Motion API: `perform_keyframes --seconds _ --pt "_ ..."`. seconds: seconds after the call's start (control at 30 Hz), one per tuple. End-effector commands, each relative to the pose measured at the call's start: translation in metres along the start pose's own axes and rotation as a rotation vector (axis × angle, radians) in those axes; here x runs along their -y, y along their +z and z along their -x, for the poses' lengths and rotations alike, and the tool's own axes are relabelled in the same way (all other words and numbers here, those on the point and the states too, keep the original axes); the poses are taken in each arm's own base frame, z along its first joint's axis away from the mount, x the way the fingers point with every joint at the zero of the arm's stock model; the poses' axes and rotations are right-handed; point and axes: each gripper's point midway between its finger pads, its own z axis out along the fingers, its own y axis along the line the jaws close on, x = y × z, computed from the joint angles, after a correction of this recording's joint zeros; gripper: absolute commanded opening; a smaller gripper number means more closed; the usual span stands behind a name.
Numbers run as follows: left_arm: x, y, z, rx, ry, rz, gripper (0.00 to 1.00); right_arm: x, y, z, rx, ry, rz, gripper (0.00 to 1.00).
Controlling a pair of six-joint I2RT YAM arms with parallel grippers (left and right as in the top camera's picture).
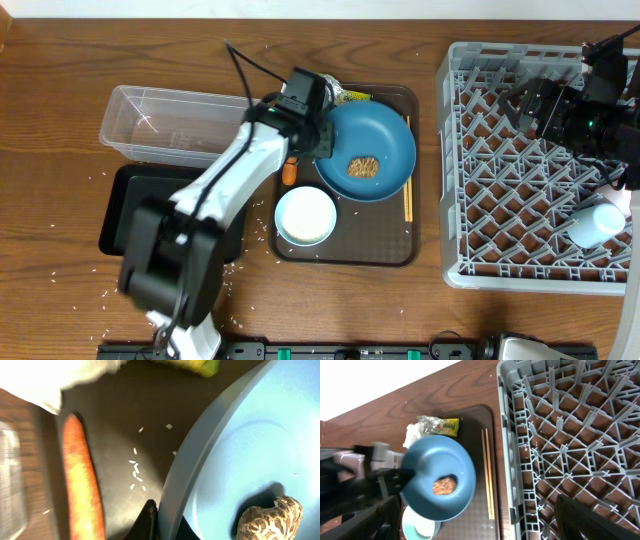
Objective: Sort waste into correct bins and load items into the dishwasher rack
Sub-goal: 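Tip the blue bowl over the black tray to dump the food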
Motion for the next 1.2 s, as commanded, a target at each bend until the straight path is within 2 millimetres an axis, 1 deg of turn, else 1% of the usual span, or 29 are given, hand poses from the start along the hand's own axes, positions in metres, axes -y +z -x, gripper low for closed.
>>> perform_keyframes --seconds 0.0,0.13,0.23,0.33,0.43,0.5,0.53,0.6,0.63,0.73,0.8,0.97,1.07,1.17 --pt "0.010 -0.042 0.020 0.091 0.013 -0.025 0.06 -0.002 0.003 -0.002 -0.011 0.006 0.003 0.91" --pt "-0.001 -0.075 0.020 0.116 -0.014 -0.016 0.06 -0.002 0.003 -0.002 -0.011 0.006 0.003 0.92" --pt "-0.021 -0.106 0.017 0.129 -0.051 0.011 0.06 -0.002 0.003 -0.002 -0.011 0.006 0.003 0.92" --pt "-0.049 -0.139 0.008 0.141 -0.093 0.055 0.06 -0.002 0.003 -0.002 -0.011 0.006 0.003 0.92" --pt "-0.090 -0.176 -0.004 0.171 -0.173 0.171 0.06 -0.002 0.003 -0.002 -0.010 0.006 0.003 0.92" --pt "-0.118 -0.199 -0.018 0.179 -0.224 0.272 0.06 -0.002 0.003 -0.002 -0.010 0.006 0.003 0.92" --pt "-0.131 -0.213 -0.028 0.177 -0.254 0.324 0.06 -0.002 0.003 -0.002 -0.010 0.006 0.003 0.92" --pt "-0.147 -0.230 -0.046 0.163 -0.292 0.398 0.06 -0.002 0.003 -0.002 -0.010 0.006 0.003 0.92" --pt "-0.157 -0.240 -0.058 0.151 -0.322 0.451 0.06 -0.002 0.003 -0.002 -0.010 0.006 0.003 0.92" --pt "-0.186 -0.268 -0.095 0.101 -0.419 0.655 0.06 -0.002 0.003 -0.001 -0.006 0.004 0.003 0.92" --pt "-0.201 -0.284 -0.116 0.060 -0.463 0.793 0.06 -0.001 0.003 0.001 0.002 0.002 -0.002 0.92" --pt "-0.228 -0.312 -0.154 -0.021 -0.567 1.109 0.06 0.000 0.003 0.006 0.023 -0.005 -0.012 0.93" --pt "-0.240 -0.323 -0.167 -0.079 -0.559 1.267 0.06 0.000 0.003 0.008 0.028 -0.007 -0.010 0.93" --pt "-0.245 -0.308 -0.166 -0.120 -0.568 1.298 0.06 0.000 0.003 0.009 0.033 -0.009 -0.009 0.93"
